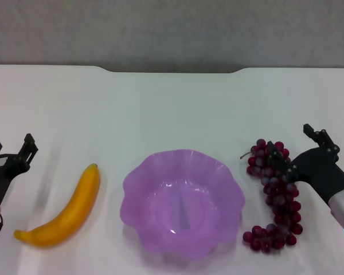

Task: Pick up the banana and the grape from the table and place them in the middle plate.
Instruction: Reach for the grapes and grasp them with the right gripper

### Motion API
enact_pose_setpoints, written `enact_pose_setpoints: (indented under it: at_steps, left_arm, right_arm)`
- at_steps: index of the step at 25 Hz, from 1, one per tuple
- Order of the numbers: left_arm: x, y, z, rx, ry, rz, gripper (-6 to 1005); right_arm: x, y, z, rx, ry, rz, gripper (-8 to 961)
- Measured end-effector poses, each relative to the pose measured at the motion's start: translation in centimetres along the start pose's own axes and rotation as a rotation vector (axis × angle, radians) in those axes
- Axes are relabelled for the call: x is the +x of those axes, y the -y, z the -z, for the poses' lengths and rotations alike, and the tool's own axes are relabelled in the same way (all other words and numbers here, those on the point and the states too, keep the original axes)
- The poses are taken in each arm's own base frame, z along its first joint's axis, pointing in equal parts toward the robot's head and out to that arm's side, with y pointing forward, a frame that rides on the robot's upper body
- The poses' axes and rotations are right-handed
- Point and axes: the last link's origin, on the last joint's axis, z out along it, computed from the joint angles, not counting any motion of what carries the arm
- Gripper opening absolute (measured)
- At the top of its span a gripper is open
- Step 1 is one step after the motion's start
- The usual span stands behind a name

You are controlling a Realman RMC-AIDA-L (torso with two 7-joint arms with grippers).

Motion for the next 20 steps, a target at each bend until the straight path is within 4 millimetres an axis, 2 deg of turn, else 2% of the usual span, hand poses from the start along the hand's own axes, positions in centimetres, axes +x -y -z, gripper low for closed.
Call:
enact_pose_setpoints:
  at_steps: [2, 7, 20]
  left_arm:
    - [0.03, -0.03, 0.25, -0.001, -0.012, 0.003, 783]
    - [0.25, 0.10, 0.57, -0.005, -0.035, 0.011, 780]
    - [0.65, 0.18, -0.05, -0.002, -0.036, 0.026, 774]
  right_arm:
    - [-0.08, 0.04, 0.01, 0.002, 0.006, -0.005, 884]
    - [-0.23, -0.08, -0.02, -0.007, 0.014, -0.002, 882]
    - [-0.65, -0.16, -0.56, -0.001, 0.018, -0.025, 879]
